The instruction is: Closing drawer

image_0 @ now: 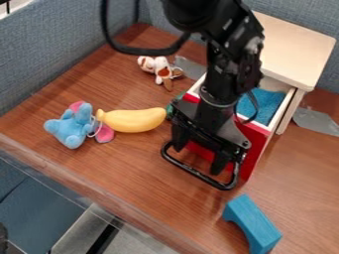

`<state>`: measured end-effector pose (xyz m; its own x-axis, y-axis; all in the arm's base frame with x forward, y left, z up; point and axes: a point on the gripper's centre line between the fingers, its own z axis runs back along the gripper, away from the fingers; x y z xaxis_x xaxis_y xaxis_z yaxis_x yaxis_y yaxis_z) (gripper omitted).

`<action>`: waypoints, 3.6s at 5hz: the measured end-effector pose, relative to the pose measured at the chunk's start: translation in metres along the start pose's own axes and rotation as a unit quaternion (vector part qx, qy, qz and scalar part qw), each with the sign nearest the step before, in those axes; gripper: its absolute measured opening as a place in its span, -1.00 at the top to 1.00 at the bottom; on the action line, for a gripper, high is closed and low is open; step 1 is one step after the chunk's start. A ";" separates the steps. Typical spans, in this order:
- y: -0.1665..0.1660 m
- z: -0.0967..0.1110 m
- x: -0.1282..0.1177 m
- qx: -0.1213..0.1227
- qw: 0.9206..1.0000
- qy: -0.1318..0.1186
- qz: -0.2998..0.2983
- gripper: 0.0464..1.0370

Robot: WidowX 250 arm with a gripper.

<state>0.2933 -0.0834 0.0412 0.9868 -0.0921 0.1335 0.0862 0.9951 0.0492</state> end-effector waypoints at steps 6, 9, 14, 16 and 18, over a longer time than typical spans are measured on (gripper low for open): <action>0.020 -0.002 0.074 0.005 0.997 -0.054 0.062 -0.92; 0.024 -0.030 0.107 0.010 0.996 -0.050 0.074 -0.92; 0.027 -0.002 0.106 -0.009 0.995 -0.076 0.067 -0.92; 0.029 0.034 0.083 -0.029 0.993 -0.086 0.072 -0.92; 0.029 0.067 0.054 -0.060 0.992 -0.016 0.109 -0.92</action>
<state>0.3400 -0.0619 0.1159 0.9793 0.1256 0.1590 -0.1103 0.9887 -0.1017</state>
